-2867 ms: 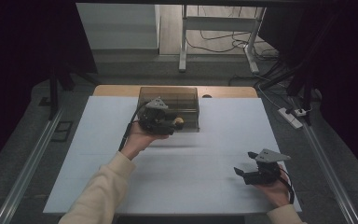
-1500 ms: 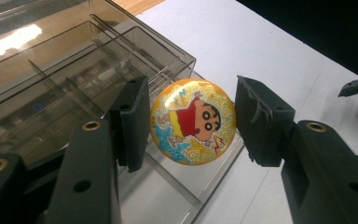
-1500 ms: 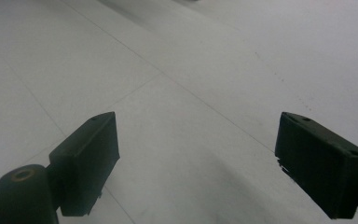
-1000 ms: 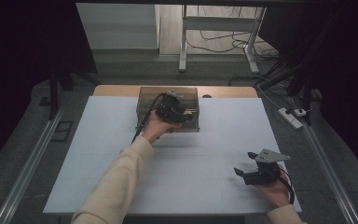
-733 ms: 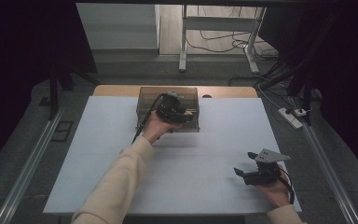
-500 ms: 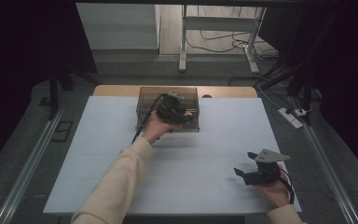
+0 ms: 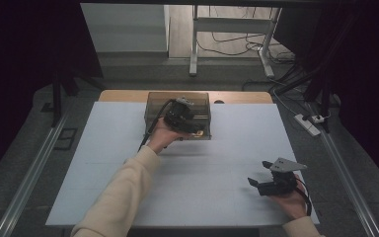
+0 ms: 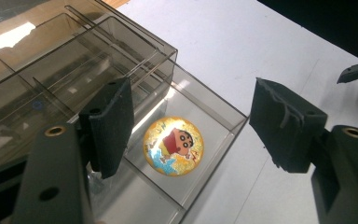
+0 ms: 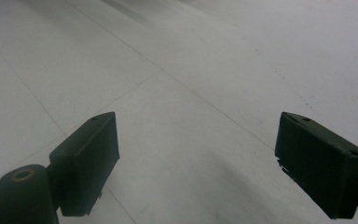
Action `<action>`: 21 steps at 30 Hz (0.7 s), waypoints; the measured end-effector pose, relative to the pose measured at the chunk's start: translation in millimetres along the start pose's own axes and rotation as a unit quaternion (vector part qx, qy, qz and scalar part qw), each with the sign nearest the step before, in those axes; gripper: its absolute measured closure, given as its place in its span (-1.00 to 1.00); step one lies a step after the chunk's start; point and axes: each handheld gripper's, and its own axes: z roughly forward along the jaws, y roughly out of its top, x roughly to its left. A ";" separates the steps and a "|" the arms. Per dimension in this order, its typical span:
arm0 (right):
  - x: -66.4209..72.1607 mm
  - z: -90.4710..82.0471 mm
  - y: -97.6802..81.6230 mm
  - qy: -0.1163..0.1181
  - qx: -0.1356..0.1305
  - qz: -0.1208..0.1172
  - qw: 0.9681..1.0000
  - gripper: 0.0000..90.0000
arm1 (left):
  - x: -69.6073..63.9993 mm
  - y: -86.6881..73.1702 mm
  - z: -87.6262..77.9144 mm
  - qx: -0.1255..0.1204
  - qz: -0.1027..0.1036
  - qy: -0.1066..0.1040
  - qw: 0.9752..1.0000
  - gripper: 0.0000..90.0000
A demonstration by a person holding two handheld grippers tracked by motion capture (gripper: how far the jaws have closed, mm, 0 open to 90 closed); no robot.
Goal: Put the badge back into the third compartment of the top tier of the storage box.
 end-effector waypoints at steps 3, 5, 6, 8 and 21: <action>-0.1 -0.8 0.1 -0.001 0.001 0.000 1.000 -0.70 | -3.4 -4.5 -7.0 0.000 0.013 -0.001 1.000 -0.33; -0.1 -1.1 -0.2 -0.002 0.001 0.002 1.000 -0.70 | -5.1 -8.0 -11.9 0.002 0.019 0.000 1.000 -0.35; -0.2 -1.0 -0.2 -0.002 0.001 0.002 1.000 -0.70 | -6.7 -11.2 -17.1 0.003 0.024 0.005 1.000 -0.36; -0.3 -1.0 -0.1 -0.002 0.001 0.003 1.000 -0.70 | -8.4 -13.6 -22.1 0.000 0.027 0.006 1.000 -0.36; -0.2 -0.7 -0.4 -0.001 0.002 0.001 1.000 -0.70 | -22.0 -31.3 -46.2 -0.021 0.043 0.000 0.999 -0.40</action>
